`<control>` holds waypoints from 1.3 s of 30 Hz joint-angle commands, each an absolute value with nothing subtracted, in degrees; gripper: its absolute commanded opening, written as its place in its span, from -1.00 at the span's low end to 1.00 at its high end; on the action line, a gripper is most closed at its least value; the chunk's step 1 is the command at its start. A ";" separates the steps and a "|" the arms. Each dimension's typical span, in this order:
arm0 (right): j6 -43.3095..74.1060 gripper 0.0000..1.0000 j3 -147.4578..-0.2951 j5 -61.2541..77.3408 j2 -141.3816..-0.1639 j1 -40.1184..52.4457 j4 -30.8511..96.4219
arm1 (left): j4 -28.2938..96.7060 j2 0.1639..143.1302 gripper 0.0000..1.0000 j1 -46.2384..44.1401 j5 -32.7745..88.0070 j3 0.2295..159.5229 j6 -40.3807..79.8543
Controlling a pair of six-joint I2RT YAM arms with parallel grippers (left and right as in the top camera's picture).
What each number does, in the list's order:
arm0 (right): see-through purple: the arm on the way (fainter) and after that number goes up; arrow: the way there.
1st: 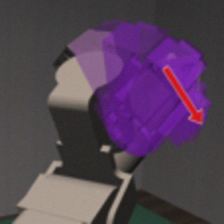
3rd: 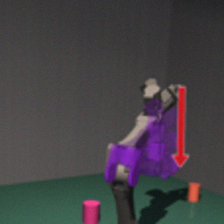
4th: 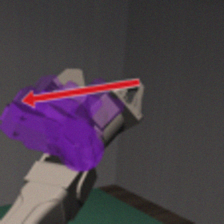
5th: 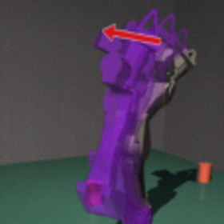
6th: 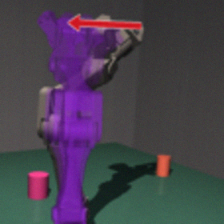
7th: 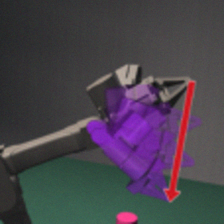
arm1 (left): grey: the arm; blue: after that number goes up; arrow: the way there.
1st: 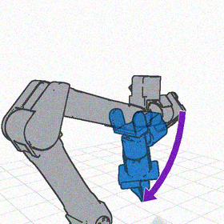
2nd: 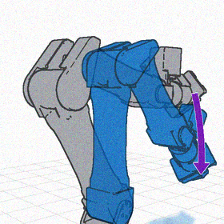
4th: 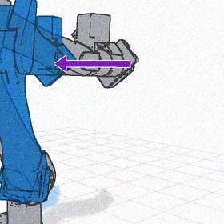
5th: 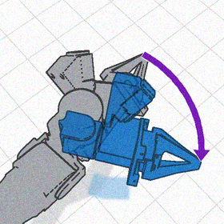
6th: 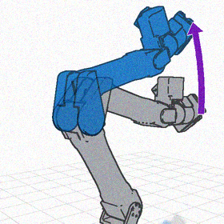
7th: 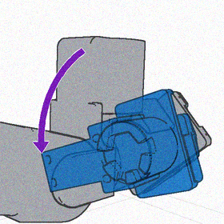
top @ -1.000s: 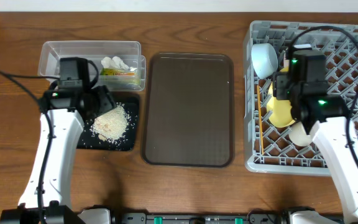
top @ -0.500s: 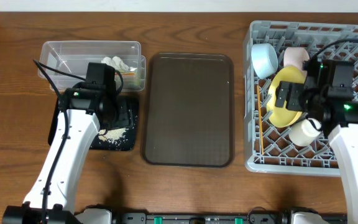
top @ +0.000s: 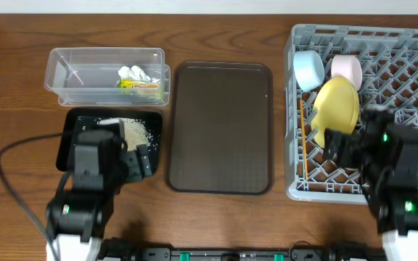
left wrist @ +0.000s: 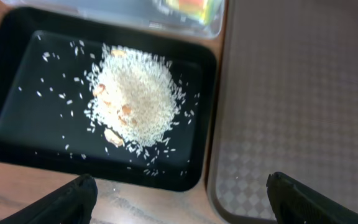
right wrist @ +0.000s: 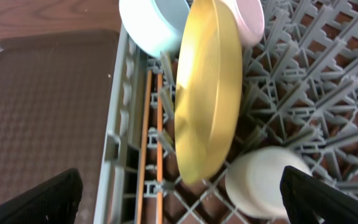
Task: Sort waste into correct bins and load items into the dishwasher rack
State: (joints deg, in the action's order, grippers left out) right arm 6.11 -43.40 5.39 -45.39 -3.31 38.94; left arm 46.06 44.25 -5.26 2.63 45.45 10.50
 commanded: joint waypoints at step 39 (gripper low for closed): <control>-0.64 0.98 -37.04 6.07 -31.51 -0.08 45.19 | 46.00 38.89 0.85 -5.21 2.35 44.95 10.55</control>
